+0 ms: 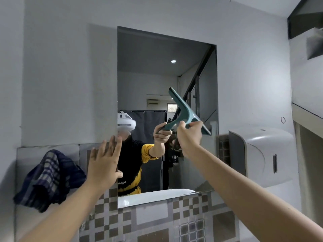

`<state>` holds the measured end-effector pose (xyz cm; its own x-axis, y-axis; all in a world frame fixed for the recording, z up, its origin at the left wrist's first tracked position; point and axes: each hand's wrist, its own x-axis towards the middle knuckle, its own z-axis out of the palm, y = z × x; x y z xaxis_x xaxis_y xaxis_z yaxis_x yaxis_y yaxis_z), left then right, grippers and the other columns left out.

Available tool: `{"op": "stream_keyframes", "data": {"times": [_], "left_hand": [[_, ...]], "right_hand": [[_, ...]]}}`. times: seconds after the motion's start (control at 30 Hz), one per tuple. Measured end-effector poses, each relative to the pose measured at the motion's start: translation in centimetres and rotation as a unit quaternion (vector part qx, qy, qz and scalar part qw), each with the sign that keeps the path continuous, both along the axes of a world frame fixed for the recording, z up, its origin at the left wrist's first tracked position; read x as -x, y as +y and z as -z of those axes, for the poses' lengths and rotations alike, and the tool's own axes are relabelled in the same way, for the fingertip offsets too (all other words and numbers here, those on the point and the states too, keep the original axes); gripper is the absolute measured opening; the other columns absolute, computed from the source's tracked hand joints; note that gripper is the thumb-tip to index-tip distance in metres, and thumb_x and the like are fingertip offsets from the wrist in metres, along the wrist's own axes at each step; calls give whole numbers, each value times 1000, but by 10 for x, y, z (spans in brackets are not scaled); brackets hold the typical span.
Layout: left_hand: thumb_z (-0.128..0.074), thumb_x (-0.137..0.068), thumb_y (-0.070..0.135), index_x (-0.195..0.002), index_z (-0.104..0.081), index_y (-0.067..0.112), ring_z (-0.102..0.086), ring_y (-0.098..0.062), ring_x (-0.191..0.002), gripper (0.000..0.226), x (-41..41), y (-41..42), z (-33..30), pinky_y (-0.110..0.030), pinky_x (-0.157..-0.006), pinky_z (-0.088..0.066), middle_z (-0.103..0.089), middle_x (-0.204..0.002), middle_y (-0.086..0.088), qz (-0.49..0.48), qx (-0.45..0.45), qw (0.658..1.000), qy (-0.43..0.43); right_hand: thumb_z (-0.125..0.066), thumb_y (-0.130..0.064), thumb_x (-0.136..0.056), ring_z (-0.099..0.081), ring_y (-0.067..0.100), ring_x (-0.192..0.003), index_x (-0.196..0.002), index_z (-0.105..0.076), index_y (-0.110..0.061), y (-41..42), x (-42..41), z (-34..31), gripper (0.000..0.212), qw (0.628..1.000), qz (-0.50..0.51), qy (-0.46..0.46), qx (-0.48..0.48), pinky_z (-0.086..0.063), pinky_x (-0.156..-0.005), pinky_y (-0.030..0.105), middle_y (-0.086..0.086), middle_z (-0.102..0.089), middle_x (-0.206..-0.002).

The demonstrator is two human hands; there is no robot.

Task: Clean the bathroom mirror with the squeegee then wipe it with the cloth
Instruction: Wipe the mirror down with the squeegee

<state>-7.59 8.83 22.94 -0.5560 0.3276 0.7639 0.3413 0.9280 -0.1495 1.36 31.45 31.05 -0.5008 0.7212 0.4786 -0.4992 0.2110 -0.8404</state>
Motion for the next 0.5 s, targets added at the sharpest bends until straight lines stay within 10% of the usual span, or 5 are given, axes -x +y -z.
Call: {"op": "stream_keyframes", "data": {"times": [0.2,0.33,0.5], "left_hand": [[-69,-68,55,-138,31,25,0,-29,-143,126,0,-2,0,-52,-112,-8,13,-156,-4,8,-9,1000,-2],[-72,-65,55,-139,28,30,2,-28,-143,127,3,-4,5,-53,-111,-10,11,-156,-3,26,-25,999,3],[-73,-67,49,-137,30,33,17,-21,-136,126,6,-7,8,-47,-108,1,22,-149,2,51,-43,998,3]], "right_hand": [[-49,-20,-96,-53,6,-45,-104,-36,-9,-69,3,1,19,997,-49,18,-50,-39,-35,9,-1,-49,-73],[-49,-33,-94,-60,16,-63,-92,-30,-24,-103,19,11,21,997,-31,-5,-73,-57,-74,48,-6,-54,-72],[-50,-35,-94,-63,19,-63,-94,-29,-28,-113,29,21,22,995,-5,14,-102,-56,-74,56,-8,-54,-72]]}}
